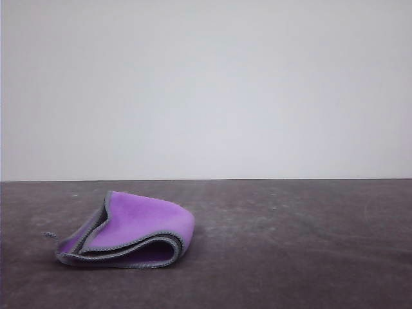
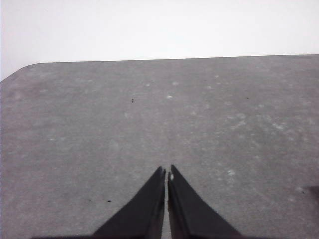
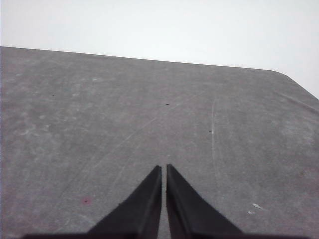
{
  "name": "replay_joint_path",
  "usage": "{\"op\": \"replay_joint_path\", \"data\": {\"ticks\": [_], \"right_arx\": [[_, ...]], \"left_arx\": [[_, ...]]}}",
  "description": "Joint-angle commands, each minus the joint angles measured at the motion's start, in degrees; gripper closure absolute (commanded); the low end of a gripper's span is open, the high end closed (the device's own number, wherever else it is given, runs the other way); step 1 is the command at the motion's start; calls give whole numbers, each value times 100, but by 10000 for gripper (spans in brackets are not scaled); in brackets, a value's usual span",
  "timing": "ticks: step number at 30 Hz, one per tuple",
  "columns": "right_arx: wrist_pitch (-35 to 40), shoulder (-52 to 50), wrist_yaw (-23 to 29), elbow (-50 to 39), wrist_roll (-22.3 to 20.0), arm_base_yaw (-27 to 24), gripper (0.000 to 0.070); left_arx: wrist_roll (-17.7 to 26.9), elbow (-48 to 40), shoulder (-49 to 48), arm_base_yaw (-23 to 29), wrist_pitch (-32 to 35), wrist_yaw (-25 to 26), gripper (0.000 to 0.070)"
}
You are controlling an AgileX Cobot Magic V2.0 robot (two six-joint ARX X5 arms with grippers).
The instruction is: Fold clothes
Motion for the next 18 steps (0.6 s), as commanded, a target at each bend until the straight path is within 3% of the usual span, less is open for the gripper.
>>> {"op": "replay_joint_path", "data": {"ticks": [1, 18], "right_arx": [[66, 0, 6, -20, -26, 0, 686], [66, 0, 6, -20, -26, 0, 686]], "left_arx": [[83, -114, -7, 0, 61, 7, 700], [83, -114, -7, 0, 61, 7, 700]]}}
